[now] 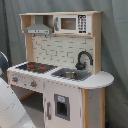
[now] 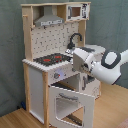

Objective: Play with the kitchen

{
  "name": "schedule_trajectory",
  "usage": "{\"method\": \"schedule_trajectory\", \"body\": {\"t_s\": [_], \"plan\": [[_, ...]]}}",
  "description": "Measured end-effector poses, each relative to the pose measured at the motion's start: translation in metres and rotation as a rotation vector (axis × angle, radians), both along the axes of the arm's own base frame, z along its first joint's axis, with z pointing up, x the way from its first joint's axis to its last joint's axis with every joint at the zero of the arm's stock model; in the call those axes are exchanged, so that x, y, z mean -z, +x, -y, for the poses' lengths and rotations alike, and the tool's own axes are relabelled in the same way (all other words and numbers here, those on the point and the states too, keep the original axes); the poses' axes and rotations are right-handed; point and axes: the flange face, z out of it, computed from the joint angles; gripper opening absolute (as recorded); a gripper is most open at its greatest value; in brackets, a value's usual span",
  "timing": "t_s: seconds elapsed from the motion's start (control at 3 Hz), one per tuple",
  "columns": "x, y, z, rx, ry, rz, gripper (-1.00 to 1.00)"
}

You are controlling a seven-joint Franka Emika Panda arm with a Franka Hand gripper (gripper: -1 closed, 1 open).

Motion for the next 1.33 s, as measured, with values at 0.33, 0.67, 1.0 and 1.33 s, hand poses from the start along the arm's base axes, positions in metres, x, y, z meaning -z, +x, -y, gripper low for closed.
{"method": "schedule_trajectory", "body": {"t_s": [0.33, 0.67, 1.0, 1.33], "plan": [[0.011, -0.006, -0.013, -0.022, 0.002, 0.003, 1.00], [0.025, -0.005, -0.023, -0.030, 0.010, -0.008, 1.00], [0.035, -0.001, -0.031, -0.036, 0.030, -0.023, 1.00], [0.043, 0.000, -0.041, -0.045, 0.059, -0.042, 1.00]]}}
